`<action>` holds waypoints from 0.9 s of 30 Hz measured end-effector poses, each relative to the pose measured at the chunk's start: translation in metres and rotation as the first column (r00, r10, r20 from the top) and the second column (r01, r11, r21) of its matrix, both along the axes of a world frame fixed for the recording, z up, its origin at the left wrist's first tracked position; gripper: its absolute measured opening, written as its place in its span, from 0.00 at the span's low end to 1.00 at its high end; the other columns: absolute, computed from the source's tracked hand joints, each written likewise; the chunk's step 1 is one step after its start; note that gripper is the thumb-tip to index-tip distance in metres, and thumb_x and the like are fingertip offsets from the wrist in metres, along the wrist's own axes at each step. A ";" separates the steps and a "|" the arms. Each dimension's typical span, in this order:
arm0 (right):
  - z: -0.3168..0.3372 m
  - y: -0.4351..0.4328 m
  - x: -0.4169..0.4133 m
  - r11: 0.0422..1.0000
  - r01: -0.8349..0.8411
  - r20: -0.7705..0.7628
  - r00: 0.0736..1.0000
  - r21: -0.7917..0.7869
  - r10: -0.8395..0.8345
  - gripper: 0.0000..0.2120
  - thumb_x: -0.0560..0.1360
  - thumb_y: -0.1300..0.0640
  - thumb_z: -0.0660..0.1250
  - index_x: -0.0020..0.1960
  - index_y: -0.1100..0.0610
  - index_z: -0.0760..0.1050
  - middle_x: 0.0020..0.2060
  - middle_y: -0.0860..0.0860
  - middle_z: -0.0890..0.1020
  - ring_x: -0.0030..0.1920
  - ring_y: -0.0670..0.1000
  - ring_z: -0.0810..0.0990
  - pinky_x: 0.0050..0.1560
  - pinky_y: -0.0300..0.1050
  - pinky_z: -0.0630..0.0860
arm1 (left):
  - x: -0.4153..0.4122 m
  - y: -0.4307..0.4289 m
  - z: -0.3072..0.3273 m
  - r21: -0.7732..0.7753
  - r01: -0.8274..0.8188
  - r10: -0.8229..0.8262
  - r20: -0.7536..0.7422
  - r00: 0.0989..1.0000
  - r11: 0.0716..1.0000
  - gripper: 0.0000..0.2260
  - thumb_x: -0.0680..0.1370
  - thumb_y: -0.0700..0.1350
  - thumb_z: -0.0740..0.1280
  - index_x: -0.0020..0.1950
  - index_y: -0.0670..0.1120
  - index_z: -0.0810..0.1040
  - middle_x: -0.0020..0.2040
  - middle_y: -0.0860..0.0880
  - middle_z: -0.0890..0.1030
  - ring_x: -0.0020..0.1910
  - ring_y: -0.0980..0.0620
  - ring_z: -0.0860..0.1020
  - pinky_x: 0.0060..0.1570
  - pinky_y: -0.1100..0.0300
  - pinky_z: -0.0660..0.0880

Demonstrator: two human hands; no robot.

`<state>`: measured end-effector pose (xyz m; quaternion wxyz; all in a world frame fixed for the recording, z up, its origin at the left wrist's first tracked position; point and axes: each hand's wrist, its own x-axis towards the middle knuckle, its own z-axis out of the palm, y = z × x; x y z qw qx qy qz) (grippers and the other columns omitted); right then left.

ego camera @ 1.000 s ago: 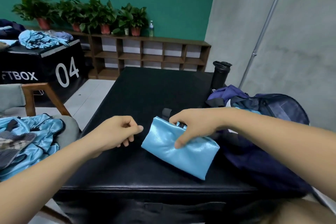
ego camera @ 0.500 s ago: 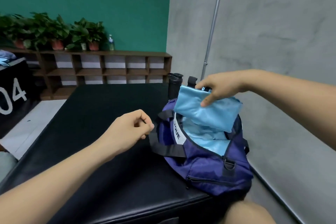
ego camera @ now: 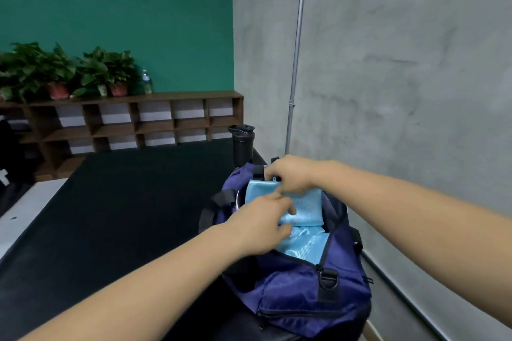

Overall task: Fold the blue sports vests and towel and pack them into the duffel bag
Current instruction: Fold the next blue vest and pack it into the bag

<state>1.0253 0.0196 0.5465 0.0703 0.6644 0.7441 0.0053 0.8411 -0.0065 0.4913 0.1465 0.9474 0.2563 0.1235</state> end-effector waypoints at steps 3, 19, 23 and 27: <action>0.004 0.000 0.023 0.979 0.075 0.001 0.997 0.188 -0.076 0.15 0.76 0.55 0.70 0.63 0.49 0.77 0.57 0.51 0.76 0.59 0.57 0.76 0.62 0.52 0.73 | 0.018 0.011 -0.016 0.072 0.036 -0.026 -0.140 0.990 0.997 0.20 0.82 0.52 0.65 0.75 0.54 0.72 0.74 0.53 0.72 0.71 0.47 0.73 0.67 0.46 0.74; -0.013 0.008 0.068 0.888 0.395 -0.163 0.917 0.237 -0.364 0.10 0.84 0.51 0.63 0.56 0.52 0.82 0.52 0.57 0.83 0.50 0.62 0.81 0.46 0.48 0.74 | 0.087 0.025 -0.040 0.137 -0.084 0.151 -0.605 0.782 0.987 0.31 0.89 0.50 0.52 0.86 0.60 0.38 0.87 0.50 0.35 0.84 0.40 0.32 0.75 0.24 0.33; -0.001 0.005 0.065 0.877 0.395 -0.200 0.915 0.273 -0.350 0.09 0.83 0.56 0.61 0.52 0.54 0.81 0.45 0.56 0.78 0.46 0.62 0.78 0.43 0.49 0.73 | 0.096 0.039 -0.045 0.142 -0.142 0.200 -0.618 0.760 0.980 0.38 0.86 0.43 0.59 0.85 0.63 0.36 0.86 0.50 0.32 0.83 0.38 0.29 0.73 0.21 0.34; 0.004 0.000 0.066 0.875 0.381 -0.217 0.920 0.298 -0.326 0.08 0.82 0.56 0.63 0.51 0.53 0.81 0.44 0.55 0.79 0.45 0.62 0.78 0.42 0.49 0.73 | 0.098 0.055 -0.034 0.188 -0.208 0.278 -0.553 0.785 0.960 0.42 0.83 0.39 0.63 0.87 0.62 0.41 0.87 0.50 0.35 0.85 0.37 0.39 0.78 0.26 0.41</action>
